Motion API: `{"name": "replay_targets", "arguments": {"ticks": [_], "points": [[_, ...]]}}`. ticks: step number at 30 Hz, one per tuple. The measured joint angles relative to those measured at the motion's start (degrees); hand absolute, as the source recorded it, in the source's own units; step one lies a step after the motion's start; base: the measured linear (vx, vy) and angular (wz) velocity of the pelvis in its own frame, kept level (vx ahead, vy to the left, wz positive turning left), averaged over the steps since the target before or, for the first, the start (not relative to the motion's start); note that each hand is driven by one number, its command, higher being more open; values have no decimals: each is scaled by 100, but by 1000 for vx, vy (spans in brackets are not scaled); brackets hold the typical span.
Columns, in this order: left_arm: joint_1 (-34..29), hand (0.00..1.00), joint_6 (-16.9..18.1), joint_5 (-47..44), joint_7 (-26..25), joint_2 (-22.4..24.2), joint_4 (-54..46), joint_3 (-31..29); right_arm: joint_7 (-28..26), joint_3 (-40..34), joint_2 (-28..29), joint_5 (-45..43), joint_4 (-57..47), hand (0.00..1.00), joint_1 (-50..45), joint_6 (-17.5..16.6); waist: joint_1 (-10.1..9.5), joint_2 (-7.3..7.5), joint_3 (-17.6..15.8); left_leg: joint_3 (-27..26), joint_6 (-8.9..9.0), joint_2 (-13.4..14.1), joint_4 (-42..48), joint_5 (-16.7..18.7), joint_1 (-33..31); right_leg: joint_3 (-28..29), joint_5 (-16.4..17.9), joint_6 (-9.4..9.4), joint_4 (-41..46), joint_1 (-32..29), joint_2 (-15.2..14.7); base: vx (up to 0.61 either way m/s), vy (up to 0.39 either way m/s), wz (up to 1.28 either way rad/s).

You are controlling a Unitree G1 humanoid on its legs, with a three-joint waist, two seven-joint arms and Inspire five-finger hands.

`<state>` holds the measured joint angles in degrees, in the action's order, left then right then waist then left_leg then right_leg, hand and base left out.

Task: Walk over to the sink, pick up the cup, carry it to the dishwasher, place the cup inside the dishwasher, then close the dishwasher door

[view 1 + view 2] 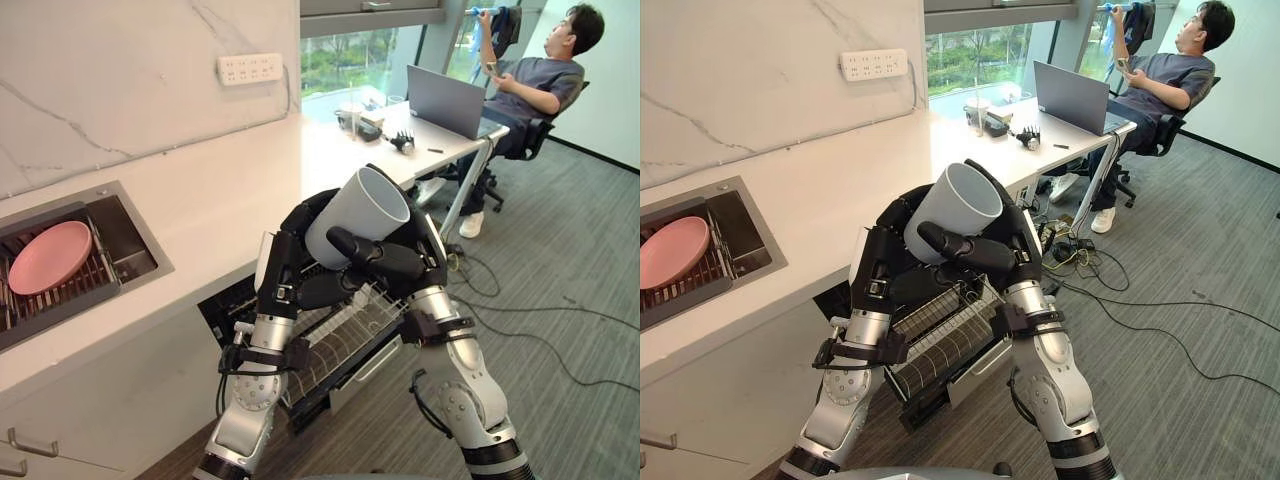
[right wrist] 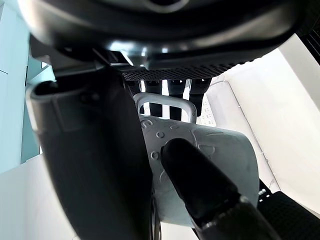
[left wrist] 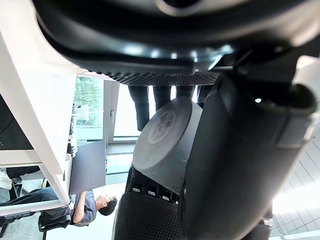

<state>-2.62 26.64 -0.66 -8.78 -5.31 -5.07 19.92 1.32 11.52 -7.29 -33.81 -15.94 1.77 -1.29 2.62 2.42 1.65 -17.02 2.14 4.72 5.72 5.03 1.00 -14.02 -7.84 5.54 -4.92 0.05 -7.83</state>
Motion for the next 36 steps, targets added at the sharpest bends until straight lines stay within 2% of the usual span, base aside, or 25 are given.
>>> {"name": "replay_targets", "arguments": {"ticks": [9, 10, 15, 19, 22, 28, 32, 33, 36], "points": [[-1, 0, 5, -59, -51, -7, 78, 88, 32, -66, 43, -35, 116, 0, 0, -8, 24, 54, 17, -16, 0, -37, -143, -85, 58, 13, 0, -1, -1, -17, -16, -34, -8, -1], [-1, 100, 5, -59, -73, -1, 77, 94, 38, -66, 73, -35, 119, 0, 0, -15, 32, 55, 16, -24, 3, -37, -157, -92, 66, 22, -1, -2, -2, -22, -13, 0, 0, 0], [-50, 100, 18, -65, -83, -43, 77, 211, 247, -112, 217, -108, 182, 0, 3, -119, 35, 67, 9, -70, 4, -37, -189, -93, 118, 71, -1, -3, -3, -28, -5, -19, -7, -5], [-303, 100, 71, -57, -32, -95, 82, 650, 426, -392, 628, -502, 393, 0, 36, -484, 39, 79, 0, -126, 4, -47, -238, -93, 158, 122, -1, -2, -25, -27, -5, -20, -5, -7], [-363, 100, 71, -48, 28, -93, 97, 763, 442, -402, 689, -714, 393, 0, 38, -738, 50, 81, -4, -139, 4, -44, -254, -93, 177, 131, -2, -2, -25, -19, 2, -4, -3, -1], [-364, 100, 71, -31, -140, -83, 98, 691, 413, -428, 885, -1235, 393, 0, 37, -1019, 33, 115, -56, -168, 3, -46, -274, -93, 232, 155, -2, -2, -24, 15, 2, -7, -3, 0], [-365, 100, 63, -37, -365, -16, 99, 380, 407, -533, 1013, -1420, 392, 0, -6, -1221, 21, 139, -91, -170, -1, -58, -310, -104, 256, 151, -1, -2, -8, 25, -5, -8, -3, 0], [-365, 100, 53, -48, -351, -9, 98, 326, 407, -575, 1021, -1425, 392, 0, -18, -1231, 15, 139, -92, -169, -2, -59, -312, -104, 257, 148, -2, -2, -2, 25, -5, 0, 0, 0], [-365, 100, -322, -390, 161, -7, 123, 165, 408, -834, 1061, -1446, 392, 0, -35, -1255, -13, 133, -104, -131, -7, -73, -332, -108, 268, 103, -3, 2, 0, 52, -16, -11, -12, 7]]}}
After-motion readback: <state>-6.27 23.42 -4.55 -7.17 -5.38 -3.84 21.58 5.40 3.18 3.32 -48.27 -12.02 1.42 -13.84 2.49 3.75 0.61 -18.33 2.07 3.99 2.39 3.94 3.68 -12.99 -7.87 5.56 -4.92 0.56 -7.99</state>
